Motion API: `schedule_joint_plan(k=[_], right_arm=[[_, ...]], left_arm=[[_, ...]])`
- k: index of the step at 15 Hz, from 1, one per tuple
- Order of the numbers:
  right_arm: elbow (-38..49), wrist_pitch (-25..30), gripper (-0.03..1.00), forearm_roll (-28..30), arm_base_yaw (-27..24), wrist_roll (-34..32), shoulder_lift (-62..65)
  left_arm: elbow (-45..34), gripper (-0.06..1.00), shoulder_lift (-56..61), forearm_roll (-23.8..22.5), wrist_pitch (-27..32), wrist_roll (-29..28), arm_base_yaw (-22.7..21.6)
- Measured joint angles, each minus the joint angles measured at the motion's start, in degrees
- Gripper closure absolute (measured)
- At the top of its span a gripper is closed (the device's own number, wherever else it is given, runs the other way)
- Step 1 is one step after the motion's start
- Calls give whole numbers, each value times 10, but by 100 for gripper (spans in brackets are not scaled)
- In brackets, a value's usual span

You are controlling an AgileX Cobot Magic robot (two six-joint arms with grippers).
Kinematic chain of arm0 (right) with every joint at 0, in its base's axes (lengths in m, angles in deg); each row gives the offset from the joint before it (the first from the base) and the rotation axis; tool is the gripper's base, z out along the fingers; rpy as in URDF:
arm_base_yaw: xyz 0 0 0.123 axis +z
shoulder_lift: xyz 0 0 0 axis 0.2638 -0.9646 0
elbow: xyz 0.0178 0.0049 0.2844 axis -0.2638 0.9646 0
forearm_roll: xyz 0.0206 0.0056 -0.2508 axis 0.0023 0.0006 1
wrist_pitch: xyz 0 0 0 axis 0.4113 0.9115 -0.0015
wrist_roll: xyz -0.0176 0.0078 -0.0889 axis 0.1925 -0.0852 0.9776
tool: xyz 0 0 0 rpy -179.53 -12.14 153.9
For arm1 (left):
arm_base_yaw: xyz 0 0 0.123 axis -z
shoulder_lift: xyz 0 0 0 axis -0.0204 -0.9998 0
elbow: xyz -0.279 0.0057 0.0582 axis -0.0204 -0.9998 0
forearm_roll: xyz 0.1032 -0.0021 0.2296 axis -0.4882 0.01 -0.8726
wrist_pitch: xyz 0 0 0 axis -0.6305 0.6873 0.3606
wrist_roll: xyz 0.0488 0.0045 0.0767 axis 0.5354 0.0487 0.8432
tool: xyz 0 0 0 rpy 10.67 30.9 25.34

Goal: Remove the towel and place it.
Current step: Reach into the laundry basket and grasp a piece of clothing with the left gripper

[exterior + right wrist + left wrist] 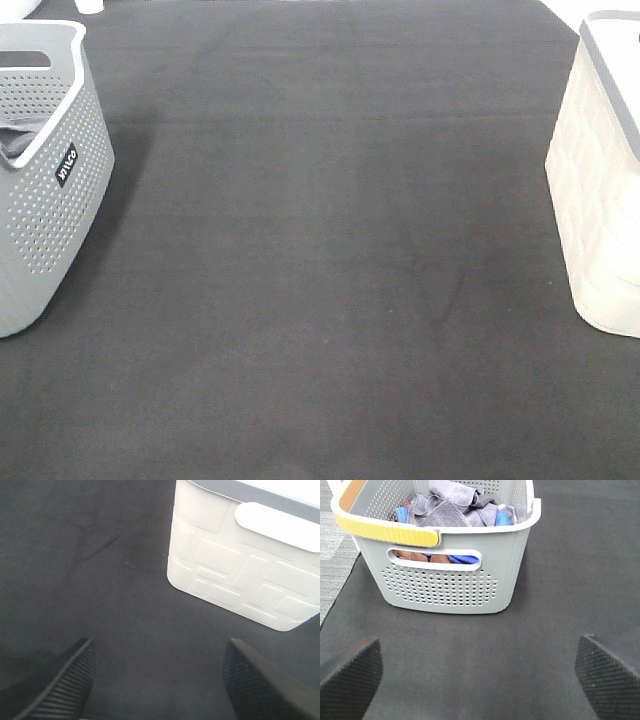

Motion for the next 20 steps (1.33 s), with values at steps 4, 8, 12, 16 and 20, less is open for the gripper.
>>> schedule_joint_plan(k=[4, 8, 12, 16, 20], right_arm=[[0, 0, 31, 0, 0, 0, 0], [0, 0, 31, 0, 0, 0, 0], [0, 0, 31, 0, 0, 0, 0], [0, 0, 31, 0, 0, 0, 0], [0, 0, 31, 0, 0, 0, 0]], left_arm=[[0, -3, 0, 0, 0, 0, 0], [0, -3, 0, 0, 0, 0, 0], [0, -3, 0, 0, 0, 0, 0], [0, -3, 0, 0, 0, 0, 0], [0, -3, 0, 0, 0, 8, 0]])
